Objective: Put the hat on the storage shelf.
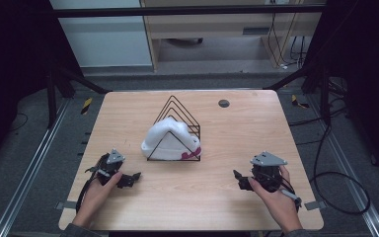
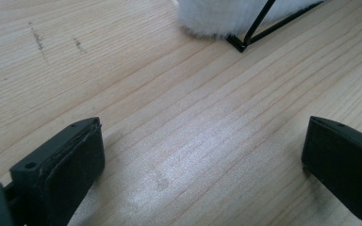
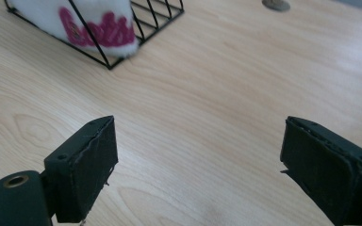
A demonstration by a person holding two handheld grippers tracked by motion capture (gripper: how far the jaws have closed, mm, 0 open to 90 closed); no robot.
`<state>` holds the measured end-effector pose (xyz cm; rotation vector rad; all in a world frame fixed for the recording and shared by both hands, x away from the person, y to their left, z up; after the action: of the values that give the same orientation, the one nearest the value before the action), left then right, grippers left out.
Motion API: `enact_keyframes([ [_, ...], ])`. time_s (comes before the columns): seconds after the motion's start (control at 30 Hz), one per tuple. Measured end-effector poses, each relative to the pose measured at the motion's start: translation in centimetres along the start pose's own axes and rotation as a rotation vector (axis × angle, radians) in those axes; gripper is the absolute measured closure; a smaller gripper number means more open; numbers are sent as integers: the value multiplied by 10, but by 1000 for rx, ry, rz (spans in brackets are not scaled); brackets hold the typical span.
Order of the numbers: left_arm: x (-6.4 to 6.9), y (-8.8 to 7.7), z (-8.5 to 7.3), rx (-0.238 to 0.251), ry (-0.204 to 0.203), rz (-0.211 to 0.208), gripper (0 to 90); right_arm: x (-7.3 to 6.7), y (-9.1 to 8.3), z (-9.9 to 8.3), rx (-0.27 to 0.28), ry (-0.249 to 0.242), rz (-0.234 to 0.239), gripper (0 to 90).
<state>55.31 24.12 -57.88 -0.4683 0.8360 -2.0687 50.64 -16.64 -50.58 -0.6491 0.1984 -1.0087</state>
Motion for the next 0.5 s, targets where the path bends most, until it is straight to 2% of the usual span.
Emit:
enact_keyframes([
  [0.23, 0, 0, 0, -2, 2, 0, 0, 12, 17, -28, -42, 61, -10, 125],
  [0.5, 0, 0, 0, -1, 5, 2, 0, 15, 28, -39, -65, 94, -5, 126],
])
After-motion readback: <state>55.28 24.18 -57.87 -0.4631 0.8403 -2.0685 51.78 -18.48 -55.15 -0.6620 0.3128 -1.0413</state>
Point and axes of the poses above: each handheld gripper's, and its own axes: y roughly forward along the jaws, z roughly out of its top, x roughly to its right, the point moved 10 cm from there along y, roughly forward along the jaws, and after that the axes turned 4 degrees about -y, right-handed, at the moved point
